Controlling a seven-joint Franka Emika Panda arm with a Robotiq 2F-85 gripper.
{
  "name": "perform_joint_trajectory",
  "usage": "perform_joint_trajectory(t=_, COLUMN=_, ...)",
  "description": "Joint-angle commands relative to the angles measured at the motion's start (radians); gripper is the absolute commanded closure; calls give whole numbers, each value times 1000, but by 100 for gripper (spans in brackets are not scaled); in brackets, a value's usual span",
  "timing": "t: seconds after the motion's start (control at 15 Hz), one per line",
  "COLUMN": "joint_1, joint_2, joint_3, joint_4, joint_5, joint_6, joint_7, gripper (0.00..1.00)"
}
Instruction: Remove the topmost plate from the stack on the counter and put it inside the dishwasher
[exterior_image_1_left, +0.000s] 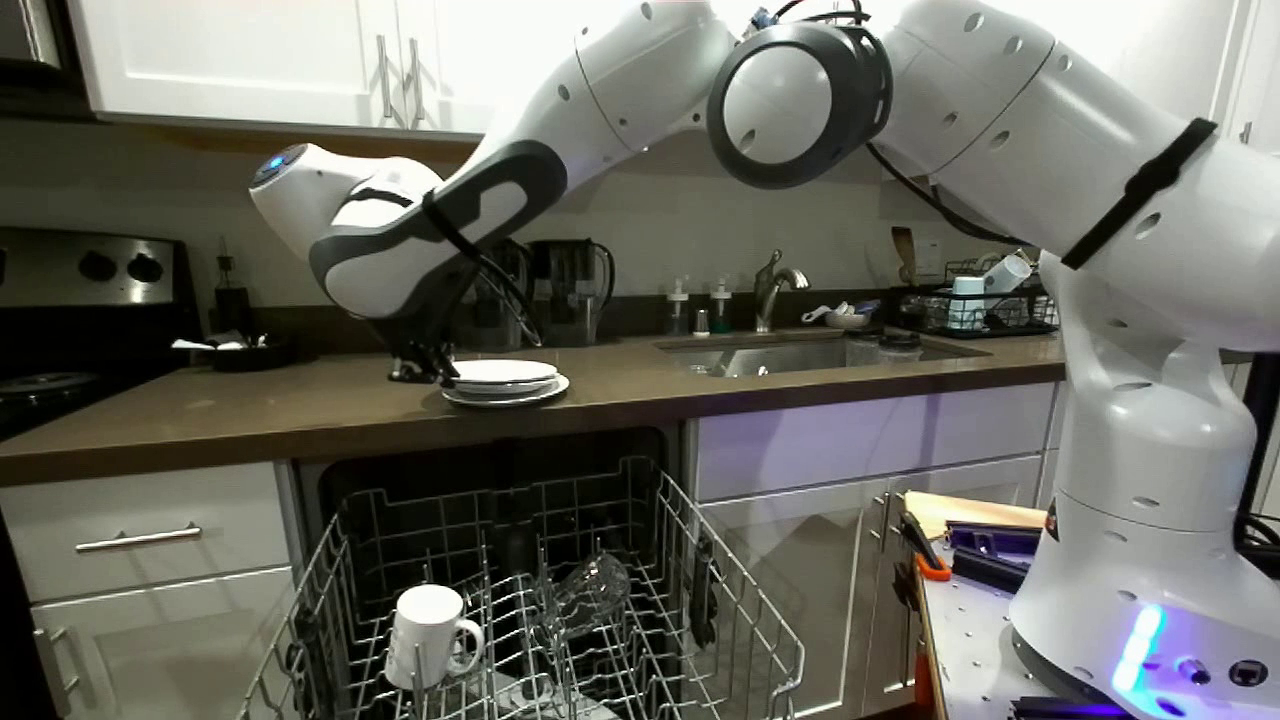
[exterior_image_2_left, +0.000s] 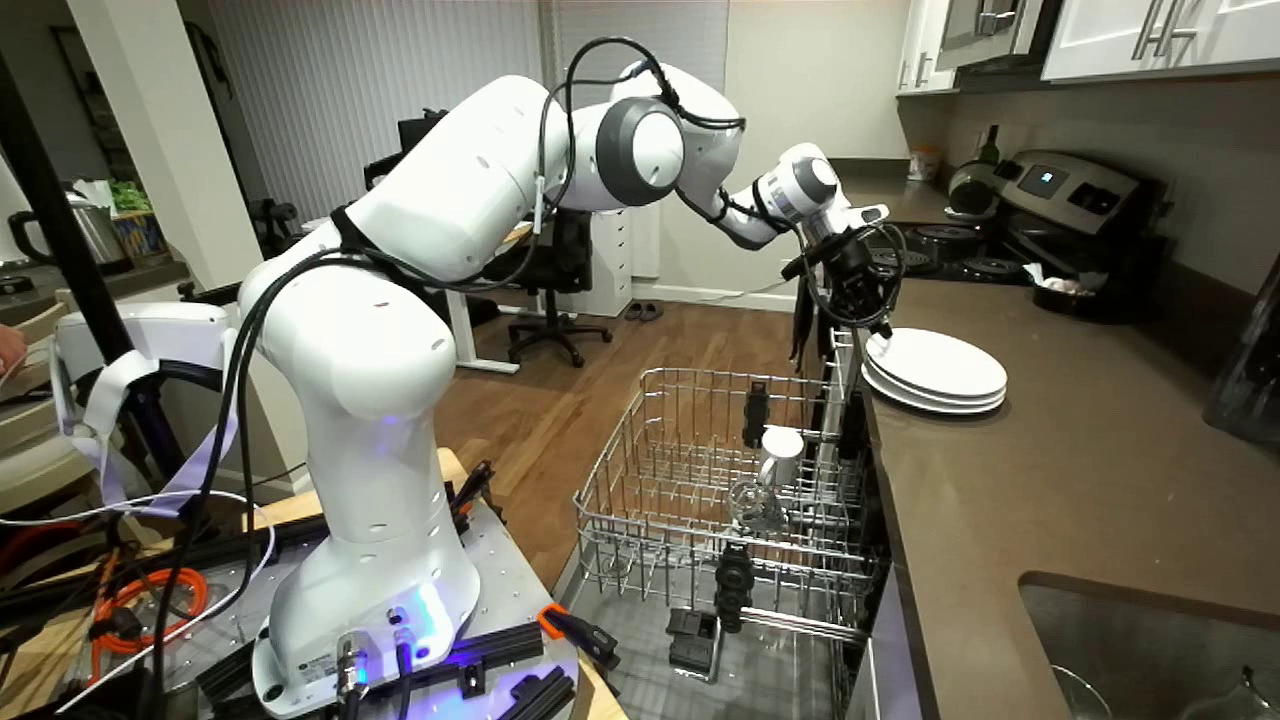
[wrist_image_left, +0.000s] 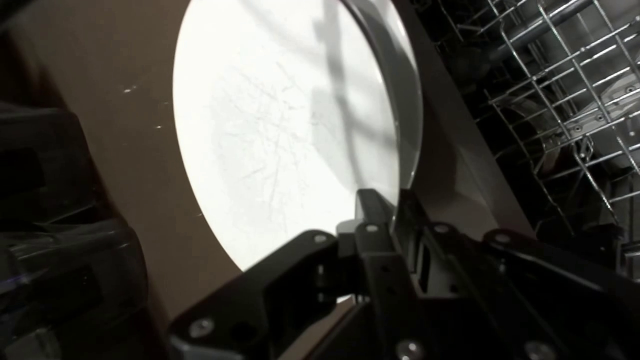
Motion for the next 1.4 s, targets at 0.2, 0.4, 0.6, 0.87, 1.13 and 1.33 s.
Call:
perform_joint_trajectory(t=0.2, joint_1=-4, joint_2=3, joint_3=7, joint_4=-7, joint_5=9, joint_6=-11, joint_7=-16, gripper=93)
perform_joint_trajectory(t=0.4, joint_1=-4, joint_2=8, joint_3=5, joint_4=-3, joint_5=9, joint_6=-13, joint_7=-16, gripper=93)
perform_joint_trajectory(t=0.6, joint_1=-4, joint_2=8, joint_3=3, joint_4=1, joint_5=8, joint_6=-17, joint_7=-15, gripper=71)
perform_joint_trajectory(t=0.87, joint_1=-5, joint_2=5, joint_3=3, joint_4=-1, joint_5=8, joint_6=-16, joint_7=-15, gripper=73)
perform_joint_trajectory(t=1.13, joint_1=-4, joint_2=-5, joint_3=5, joint_4=-12, joint_5=6, joint_6=-5, joint_7=-17, gripper=97)
perform_joint_trajectory(t=1.33, joint_1=0, joint_2=-16, joint_3=5, joint_4=-18, joint_5=2, joint_6=-2, joint_7=-16, gripper=94)
